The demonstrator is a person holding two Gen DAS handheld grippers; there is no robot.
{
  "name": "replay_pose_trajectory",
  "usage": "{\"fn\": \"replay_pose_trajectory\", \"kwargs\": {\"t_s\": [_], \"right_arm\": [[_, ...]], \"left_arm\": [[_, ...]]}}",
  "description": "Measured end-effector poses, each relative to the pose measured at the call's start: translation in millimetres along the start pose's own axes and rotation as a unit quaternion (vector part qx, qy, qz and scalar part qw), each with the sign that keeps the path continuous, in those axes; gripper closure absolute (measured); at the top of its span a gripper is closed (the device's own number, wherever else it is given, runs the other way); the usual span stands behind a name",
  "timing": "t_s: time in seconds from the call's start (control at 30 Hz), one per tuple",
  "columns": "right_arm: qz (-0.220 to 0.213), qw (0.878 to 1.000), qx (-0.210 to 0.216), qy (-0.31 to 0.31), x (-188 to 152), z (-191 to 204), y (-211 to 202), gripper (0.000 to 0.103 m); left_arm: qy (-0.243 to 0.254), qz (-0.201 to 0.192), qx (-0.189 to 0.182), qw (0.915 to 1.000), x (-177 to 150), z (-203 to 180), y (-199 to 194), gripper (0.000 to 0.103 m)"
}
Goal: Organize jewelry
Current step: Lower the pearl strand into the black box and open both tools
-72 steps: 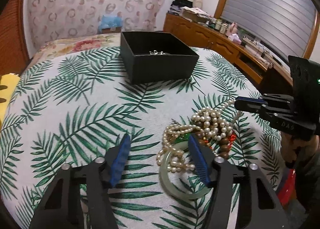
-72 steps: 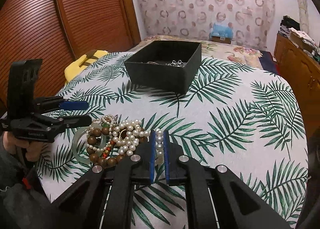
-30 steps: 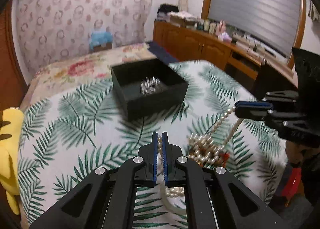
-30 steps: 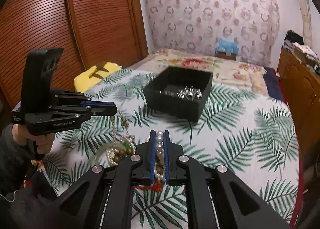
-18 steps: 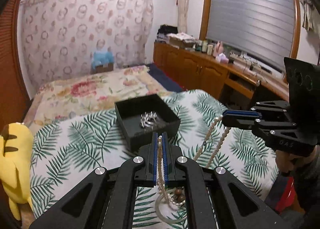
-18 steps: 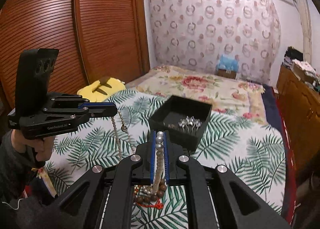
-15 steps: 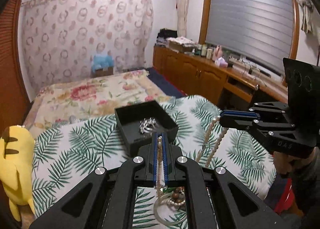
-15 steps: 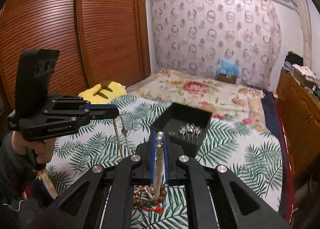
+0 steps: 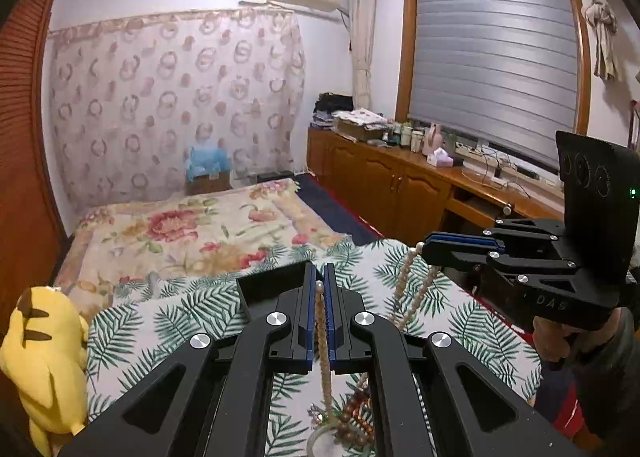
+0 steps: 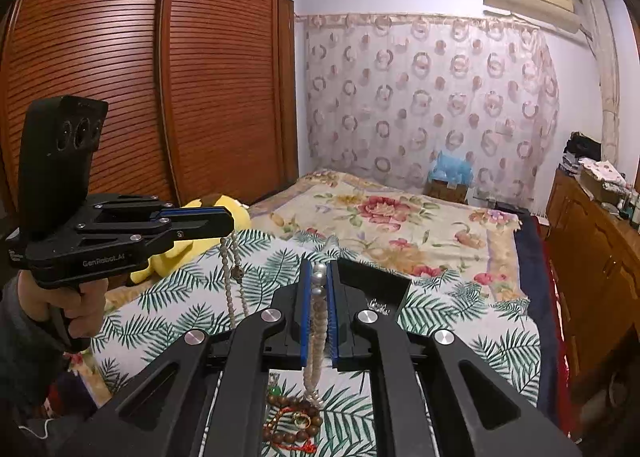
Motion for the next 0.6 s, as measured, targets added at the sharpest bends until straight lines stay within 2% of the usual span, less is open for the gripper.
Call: {"fn": "replay_pose_trajectory", "kwargs": {"t_s": [0.37,0.6], "right_arm": [[-0.018,1.000,-0.020,-0.015,29.7,-24.0,4.7,0.094],[-0.029,0.999,-0.016,-0.016,43.2,-43.3,14.3,0.094]], "left_arm": [[0.001,-0.020,-0.003,0.9998,26.7,-1.1,4.3,0.100],[-0.011,-0.032,-0.009,0.9994,51.9,4.2,18.5,0.100]]}}
Point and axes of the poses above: each gripper's, at about its wrist camera, not at the fingertips, and y roughly the way its jaws point, z to its left, x to its top, the point moved 2 cm from there along y, roughly the way its jaws point, and after that the axes turned 15 degrees about -y, right-handed, at the moved point
